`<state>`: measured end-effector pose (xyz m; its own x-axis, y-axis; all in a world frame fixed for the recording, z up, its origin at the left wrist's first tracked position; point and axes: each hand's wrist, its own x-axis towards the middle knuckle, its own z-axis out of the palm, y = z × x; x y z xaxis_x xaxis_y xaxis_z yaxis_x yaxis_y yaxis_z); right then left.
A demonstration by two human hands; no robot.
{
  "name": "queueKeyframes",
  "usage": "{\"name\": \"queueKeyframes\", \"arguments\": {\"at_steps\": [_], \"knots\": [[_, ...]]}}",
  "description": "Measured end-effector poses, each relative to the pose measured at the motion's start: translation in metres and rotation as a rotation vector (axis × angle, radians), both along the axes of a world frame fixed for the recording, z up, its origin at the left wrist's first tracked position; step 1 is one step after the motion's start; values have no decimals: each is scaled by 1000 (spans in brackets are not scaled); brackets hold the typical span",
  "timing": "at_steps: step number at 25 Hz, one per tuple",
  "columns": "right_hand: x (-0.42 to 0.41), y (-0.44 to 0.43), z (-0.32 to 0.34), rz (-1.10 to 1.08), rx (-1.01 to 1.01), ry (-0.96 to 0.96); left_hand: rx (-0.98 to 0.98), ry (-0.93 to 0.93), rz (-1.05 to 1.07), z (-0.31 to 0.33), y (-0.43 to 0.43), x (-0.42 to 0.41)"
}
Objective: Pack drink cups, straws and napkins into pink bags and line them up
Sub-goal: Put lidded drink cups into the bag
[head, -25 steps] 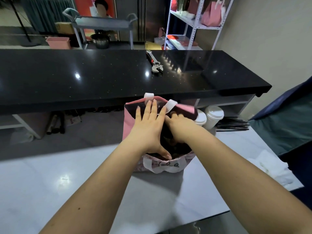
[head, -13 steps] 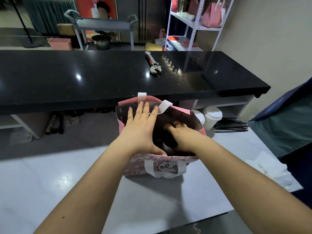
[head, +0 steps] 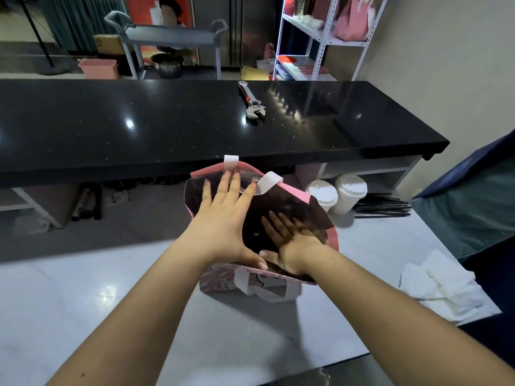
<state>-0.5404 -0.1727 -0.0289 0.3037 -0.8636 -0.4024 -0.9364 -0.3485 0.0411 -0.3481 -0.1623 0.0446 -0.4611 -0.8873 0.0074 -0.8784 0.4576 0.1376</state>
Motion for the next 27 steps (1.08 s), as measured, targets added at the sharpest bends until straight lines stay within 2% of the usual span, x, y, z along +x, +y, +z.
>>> {"name": "queueKeyframes", "arguments": {"at_steps": [4, 6, 9, 13, 16, 18, 20, 27], "knots": [[-3, 3, 15, -3, 43, -31, 11, 22, -1, 5, -1, -2], [0, -2, 43, -16, 32, -118, -57, 27, 15, 12, -4, -6], [-1, -8, 101, -71, -12, -261, -154, 33, 54, 24, -8, -9], [-14, 6, 144, -102, -153, -297, -191, 77, 62, 37, -12, -19], [-32, 19, 149, -203, -380, -327, -249, 144, 47, 46, -15, -47], [-50, 28, 146, -233, -484, -245, -242, 173, 13, 51, -16, -74], [-71, 42, 144, -292, -525, -197, -241, 176, -29, 55, -15, -102], [-149, 109, 135, -563, -675, -271, -259, 289, -211, 62, -4, -204]]}}
